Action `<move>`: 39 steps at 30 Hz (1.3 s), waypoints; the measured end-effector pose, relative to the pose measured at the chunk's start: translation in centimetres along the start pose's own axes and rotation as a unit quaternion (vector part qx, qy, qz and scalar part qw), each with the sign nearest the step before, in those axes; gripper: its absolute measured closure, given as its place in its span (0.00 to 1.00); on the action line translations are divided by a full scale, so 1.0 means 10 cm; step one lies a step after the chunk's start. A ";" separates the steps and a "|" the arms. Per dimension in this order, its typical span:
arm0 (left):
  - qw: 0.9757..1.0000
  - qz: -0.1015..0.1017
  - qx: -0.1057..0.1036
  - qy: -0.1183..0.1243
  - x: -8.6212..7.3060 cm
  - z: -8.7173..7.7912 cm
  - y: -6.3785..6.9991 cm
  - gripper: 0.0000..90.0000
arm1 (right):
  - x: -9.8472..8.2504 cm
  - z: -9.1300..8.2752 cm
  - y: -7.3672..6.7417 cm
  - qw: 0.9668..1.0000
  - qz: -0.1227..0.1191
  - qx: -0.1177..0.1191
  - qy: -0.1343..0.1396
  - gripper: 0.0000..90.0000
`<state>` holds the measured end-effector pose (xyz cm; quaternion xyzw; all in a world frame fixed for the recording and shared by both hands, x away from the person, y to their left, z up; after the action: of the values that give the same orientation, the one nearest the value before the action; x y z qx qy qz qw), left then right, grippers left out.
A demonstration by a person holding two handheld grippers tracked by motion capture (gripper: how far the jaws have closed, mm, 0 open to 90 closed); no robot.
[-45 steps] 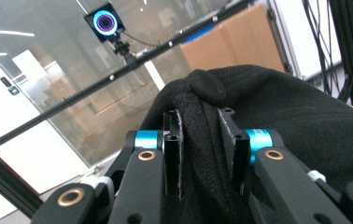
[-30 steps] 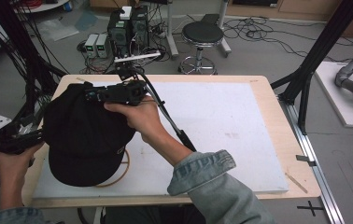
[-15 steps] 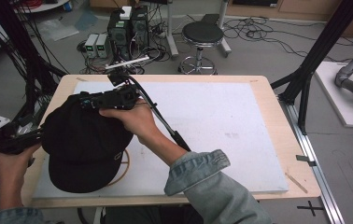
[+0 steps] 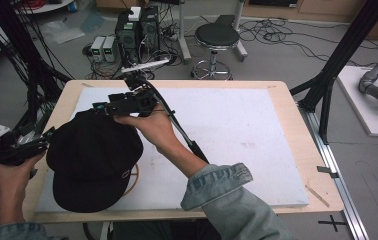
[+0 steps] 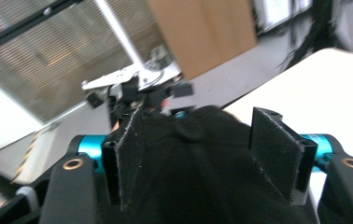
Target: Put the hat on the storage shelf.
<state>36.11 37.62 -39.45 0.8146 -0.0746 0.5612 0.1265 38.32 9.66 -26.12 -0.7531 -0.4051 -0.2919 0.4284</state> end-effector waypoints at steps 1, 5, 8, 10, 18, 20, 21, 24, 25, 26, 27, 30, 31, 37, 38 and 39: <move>1.000 0.000 0.000 0.000 0.00 0.00 0.00 0.19 | -0.01 -0.09 0.07 1.000 0.000 -0.018 0.012 0.37; 1.000 0.001 -0.001 0.000 0.00 0.01 0.01 0.19 | -0.03 -0.22 0.19 0.999 0.009 -0.036 0.024 0.35; 1.000 0.001 -0.002 0.000 0.00 0.01 0.02 0.19 | -0.05 -0.36 0.30 0.998 0.017 -0.054 0.037 0.33; 1.000 0.002 -0.002 -0.001 0.00 0.01 0.02 0.19 | -0.07 -0.45 0.38 0.997 0.019 -0.067 0.045 0.32; 1.000 -0.001 -0.002 -0.003 -0.02 0.03 0.01 0.19 | -0.16 -0.97 0.77 0.983 0.034 -0.157 0.087 0.24; 1.000 0.002 -0.002 -0.006 -0.02 0.04 0.02 0.19 | -0.19 -1.09 0.84 0.979 0.033 -0.176 0.096 0.23; 1.000 0.001 -0.003 -0.005 -0.02 0.05 0.02 0.19 | -0.21 -1.15 0.87 0.977 0.034 -0.186 0.100 0.23; 1.000 0.001 -0.004 -0.006 -0.02 0.06 0.03 0.19 | -0.28 -1.35 0.98 0.969 0.038 -0.215 0.112 0.21; 1.000 0.001 -0.005 -0.007 -0.02 0.06 0.03 0.19 | -0.31 -1.42 1.00 0.967 0.038 -0.223 0.117 0.20; 1.000 0.002 -0.006 -0.006 -0.02 0.07 0.04 0.19 | -0.33 -1.47 1.02 0.964 0.037 -0.233 0.120 0.20; 1.000 0.002 -0.007 -0.006 -0.02 0.07 0.04 0.19 | -0.36 -1.55 1.06 0.961 0.035 -0.246 0.122 0.20; 1.000 0.004 -0.008 -0.007 -0.02 0.07 0.05 0.19 | -0.45 -1.73 1.12 0.954 0.043 -0.268 0.128 0.17; 1.000 0.003 -0.007 -0.008 -0.02 0.07 0.05 0.19 | -0.49 -1.79 1.14 0.951 0.047 -0.274 0.131 0.16; 1.000 0.003 -0.006 -0.009 -0.03 0.07 0.04 0.19 | -0.74 -2.16 1.25 0.935 0.066 -0.315 0.151 0.14; 1.000 0.005 -0.006 -0.010 -0.04 0.07 0.04 0.19 | -0.80 -2.24 1.28 0.930 0.069 -0.326 0.153 0.14; 1.000 0.005 -0.006 -0.011 -0.04 0.08 0.05 0.19 | -0.90 -2.38 1.31 0.922 0.072 -0.345 0.159 0.13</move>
<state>36.53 36.96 -40.02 0.8194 -0.0829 0.5526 0.1277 42.88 -18.51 -27.53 -0.8249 -0.1508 -0.4980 0.2207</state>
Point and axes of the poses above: each handheld gripper's, and its own axes: z roughly forward along the jaws, x roughly out of its top, y roughly to its right, the point moved 7 cm from there along z, roughly forward along the jaws, and after that the axes turned 9 degrees about -y, right-handed, at the moved point
